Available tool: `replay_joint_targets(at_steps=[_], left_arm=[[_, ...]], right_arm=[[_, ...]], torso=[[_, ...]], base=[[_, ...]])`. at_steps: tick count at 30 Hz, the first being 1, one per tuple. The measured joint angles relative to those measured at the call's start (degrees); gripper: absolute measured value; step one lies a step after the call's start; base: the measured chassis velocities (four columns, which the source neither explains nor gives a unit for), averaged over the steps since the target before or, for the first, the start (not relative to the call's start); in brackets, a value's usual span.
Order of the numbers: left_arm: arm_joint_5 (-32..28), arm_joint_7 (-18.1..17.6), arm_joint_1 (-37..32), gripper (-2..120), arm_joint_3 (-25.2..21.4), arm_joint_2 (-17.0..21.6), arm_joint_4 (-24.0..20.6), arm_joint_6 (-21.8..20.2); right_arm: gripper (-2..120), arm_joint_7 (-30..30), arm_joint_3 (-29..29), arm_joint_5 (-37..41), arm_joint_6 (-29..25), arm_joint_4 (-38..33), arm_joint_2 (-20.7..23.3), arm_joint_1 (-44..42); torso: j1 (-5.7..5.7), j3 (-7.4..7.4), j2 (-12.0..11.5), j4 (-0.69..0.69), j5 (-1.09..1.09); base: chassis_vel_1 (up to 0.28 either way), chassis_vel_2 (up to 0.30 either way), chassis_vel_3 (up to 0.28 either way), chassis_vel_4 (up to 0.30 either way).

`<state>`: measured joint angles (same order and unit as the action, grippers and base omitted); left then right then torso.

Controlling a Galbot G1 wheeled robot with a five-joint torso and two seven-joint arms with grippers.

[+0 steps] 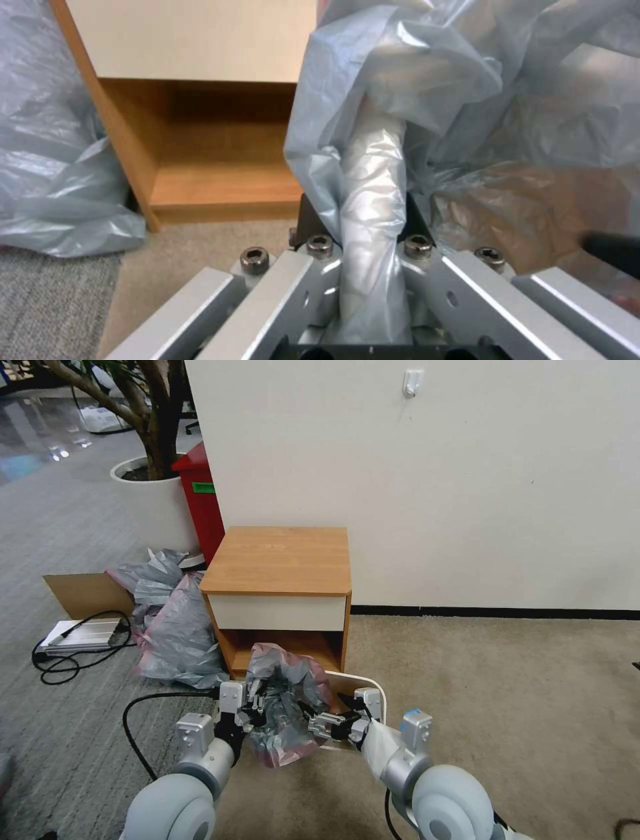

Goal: Pick up the garbage bag from the table and place it over the trash can.

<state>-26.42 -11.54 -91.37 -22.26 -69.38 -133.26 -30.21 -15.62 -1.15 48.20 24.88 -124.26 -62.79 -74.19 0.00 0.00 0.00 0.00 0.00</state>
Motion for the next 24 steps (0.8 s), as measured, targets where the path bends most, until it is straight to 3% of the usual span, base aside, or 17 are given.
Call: replay_joint_targets(at_steps=[4,8,12,15,21,24], left_arm=[[0.0,0.05,-0.81,3,-0.21,0.32,-0.76,-0.12],[-0.02,0.13,-1.39,3,-0.38,0.41,-1.0,-0.14],[-0.12,0.14,-1.35,3,-0.43,0.28,-1.01,-0.14],[-0.19,0.15,-1.3,3,-0.43,0.07,-1.01,-0.16],[-0.3,0.16,-1.07,3,-0.75,-0.03,-0.94,-0.16],[-0.39,0.16,-0.99,3,-0.98,-0.05,-0.92,-0.16]], right_arm=[[97,0.06,-0.54,2.46,0.23,1.66,-0.33,2.55],[88,1.98,-0.56,4.28,0.8,2.4,-0.17,3.2],[76,3.88,-0.51,4.14,0.85,3.0,0.03,2.97],[59,4.81,-0.33,3.3,0.83,3.23,0.21,2.74],[42,5.82,-0.19,1.74,0.56,3.67,0.6,2.19],[26,6.39,0.13,0.86,0.21,3.87,0.77,1.69]], torso=[[0.0,0.0,0.0,0.0,0.0],[0.0,0.0,0.0,0.0,0.0],[0.0,0.0,0.0,0.0,0.0],[0.0,0.0,0.0,0.0,0.0],[0.0,0.0,0.0,0.0,0.0],[0.0,0.0,0.0,0.0,0.0]], base=[[0.0,0.0,0.0,0.0],[0.0,0.0,0.0,0.0],[0.0,0.0,0.0,0.0],[0.0,0.0,0.0,0.0],[0.0,0.0,0.0,0.0],[0.0,0.0,0.0,0.0]])
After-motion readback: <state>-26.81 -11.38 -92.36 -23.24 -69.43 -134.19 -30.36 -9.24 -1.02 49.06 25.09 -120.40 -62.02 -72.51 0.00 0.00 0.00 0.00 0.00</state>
